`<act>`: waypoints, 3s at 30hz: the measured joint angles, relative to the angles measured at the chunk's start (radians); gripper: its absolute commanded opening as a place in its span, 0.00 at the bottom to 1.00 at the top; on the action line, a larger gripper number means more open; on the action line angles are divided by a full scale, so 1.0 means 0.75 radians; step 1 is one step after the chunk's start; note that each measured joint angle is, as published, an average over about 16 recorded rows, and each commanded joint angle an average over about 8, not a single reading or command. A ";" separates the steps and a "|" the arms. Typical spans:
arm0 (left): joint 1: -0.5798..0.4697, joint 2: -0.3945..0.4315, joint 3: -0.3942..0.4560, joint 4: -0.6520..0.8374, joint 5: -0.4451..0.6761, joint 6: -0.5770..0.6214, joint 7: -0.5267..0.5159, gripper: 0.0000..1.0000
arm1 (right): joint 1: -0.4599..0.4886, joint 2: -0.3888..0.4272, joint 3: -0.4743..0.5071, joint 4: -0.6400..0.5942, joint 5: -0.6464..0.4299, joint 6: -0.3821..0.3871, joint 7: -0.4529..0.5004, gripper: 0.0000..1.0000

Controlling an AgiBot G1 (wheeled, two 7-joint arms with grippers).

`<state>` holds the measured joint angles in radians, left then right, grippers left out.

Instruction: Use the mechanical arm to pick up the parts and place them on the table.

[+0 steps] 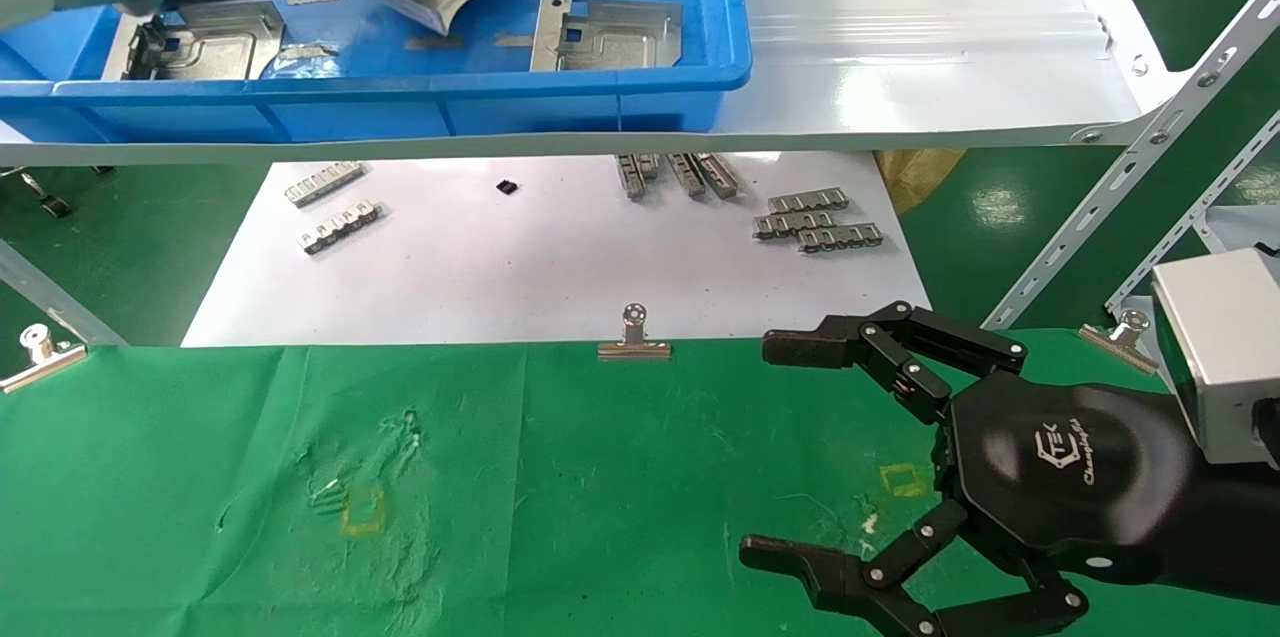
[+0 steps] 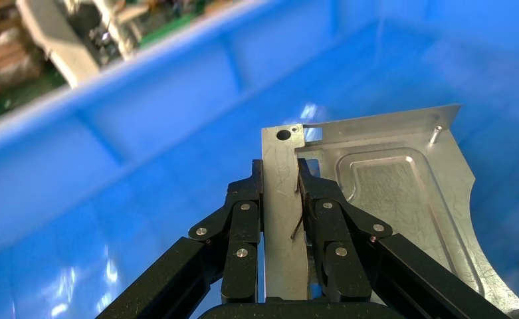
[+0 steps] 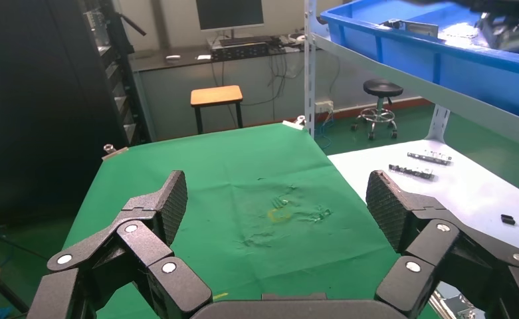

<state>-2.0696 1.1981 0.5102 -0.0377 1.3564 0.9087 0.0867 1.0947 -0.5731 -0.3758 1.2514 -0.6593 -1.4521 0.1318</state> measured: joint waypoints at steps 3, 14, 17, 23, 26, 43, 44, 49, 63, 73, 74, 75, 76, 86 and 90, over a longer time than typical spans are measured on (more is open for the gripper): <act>-0.010 -0.021 -0.015 -0.016 -0.023 0.078 0.021 0.00 | 0.000 0.000 0.000 0.000 0.000 0.000 0.000 1.00; -0.054 -0.106 -0.054 -0.069 -0.093 0.494 0.094 0.00 | 0.000 0.000 0.000 0.000 0.000 0.000 0.000 1.00; -0.066 -0.127 -0.057 -0.085 -0.104 0.623 0.115 0.00 | 0.000 0.000 0.000 0.000 0.000 0.000 0.000 1.00; -0.071 -0.170 -0.037 -0.156 -0.117 0.821 0.151 0.00 | 0.000 0.000 0.000 0.000 0.000 0.000 0.000 1.00; -0.051 -0.206 -0.007 -0.233 -0.138 0.885 0.161 0.00 | 0.000 0.000 0.000 0.000 0.000 0.000 0.000 1.00; 0.282 -0.562 0.499 -0.889 -0.297 0.910 0.292 0.00 | 0.000 0.000 0.000 0.000 0.000 0.000 0.000 1.00; 0.296 -0.567 0.529 -0.890 -0.290 0.908 0.317 0.00 | 0.000 0.000 0.000 0.000 0.000 0.000 0.000 1.00; 0.348 -0.551 0.644 -0.817 -0.249 0.900 0.447 0.00 | 0.000 0.000 0.000 0.000 0.000 0.000 0.000 1.00; 0.394 -0.433 0.789 -0.473 -0.221 0.865 0.719 1.00 | 0.000 0.000 0.000 0.000 0.000 0.000 0.000 1.00; 0.380 -0.379 0.784 -0.282 -0.251 0.858 0.797 1.00 | 0.000 0.000 0.000 0.000 0.000 0.000 0.000 1.00; 0.380 -0.379 0.781 -0.272 -0.262 0.863 0.795 1.00 | 0.000 0.000 0.000 0.000 0.000 0.000 0.000 1.00; 0.381 -0.380 0.777 -0.266 -0.274 0.868 0.790 1.00 | 0.000 0.000 0.000 0.000 0.000 0.000 0.000 1.00; 0.382 -0.383 0.774 -0.262 -0.288 0.874 0.784 1.00 | 0.000 0.000 0.000 0.000 0.000 0.000 0.000 1.00; 0.427 -0.442 0.749 -0.295 -0.451 0.924 0.661 1.00 | 0.000 0.000 0.000 0.000 0.000 0.000 0.000 1.00; 0.446 -0.464 0.743 -0.319 -0.493 0.925 0.626 1.00 | 0.000 0.000 0.000 0.000 0.000 0.000 0.000 1.00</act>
<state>-1.7348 0.8501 1.0677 -0.2769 0.9868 1.6026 0.5561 1.0947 -0.5728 -0.3761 1.2513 -0.6589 -1.4518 0.1316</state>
